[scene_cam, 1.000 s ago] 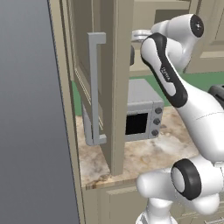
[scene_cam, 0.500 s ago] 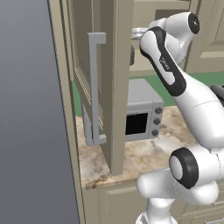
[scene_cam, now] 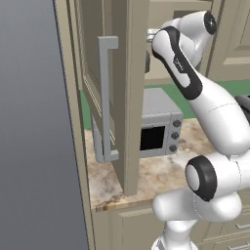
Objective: Open the cabinet, pick the kettle from the cabinet, and place it in the sink.
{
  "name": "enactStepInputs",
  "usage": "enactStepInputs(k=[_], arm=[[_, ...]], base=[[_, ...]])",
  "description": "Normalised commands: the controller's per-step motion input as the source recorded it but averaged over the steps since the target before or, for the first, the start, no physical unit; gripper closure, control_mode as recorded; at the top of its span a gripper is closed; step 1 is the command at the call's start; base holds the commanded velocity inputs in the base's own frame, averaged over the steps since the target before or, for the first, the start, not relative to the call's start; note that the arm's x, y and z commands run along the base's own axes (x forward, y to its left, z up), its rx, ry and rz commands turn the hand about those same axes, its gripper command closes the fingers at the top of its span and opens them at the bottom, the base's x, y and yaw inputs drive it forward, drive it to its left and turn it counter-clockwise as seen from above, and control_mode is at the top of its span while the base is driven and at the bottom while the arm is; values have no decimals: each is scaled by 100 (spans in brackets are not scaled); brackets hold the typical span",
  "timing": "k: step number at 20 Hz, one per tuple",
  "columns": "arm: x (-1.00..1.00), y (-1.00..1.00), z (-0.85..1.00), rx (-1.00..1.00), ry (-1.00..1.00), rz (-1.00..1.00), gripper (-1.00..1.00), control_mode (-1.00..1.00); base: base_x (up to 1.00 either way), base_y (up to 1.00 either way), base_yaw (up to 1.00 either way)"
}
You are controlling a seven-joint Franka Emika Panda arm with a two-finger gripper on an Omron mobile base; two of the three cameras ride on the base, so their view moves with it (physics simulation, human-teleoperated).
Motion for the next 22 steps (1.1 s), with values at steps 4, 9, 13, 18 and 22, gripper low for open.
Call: enactStepInputs(k=[4, 9, 13, 18, 22], arm=[[15, 1, -9, 0, 0, 0, -100, -100], [17, 0, -6, 0, 0, 0, -100, -100], [18, 0, -2, 0, 0, 0, -100, -100], [25, 0, 0, 0, 0, 0, -100, -100], [13, 0, 0, 0, 0, 0, -100, -100]], base=[[0, 0, 0], [0, 0, 0], [0, 0, 0], [0, 0, 0], [0, 0, 0]])
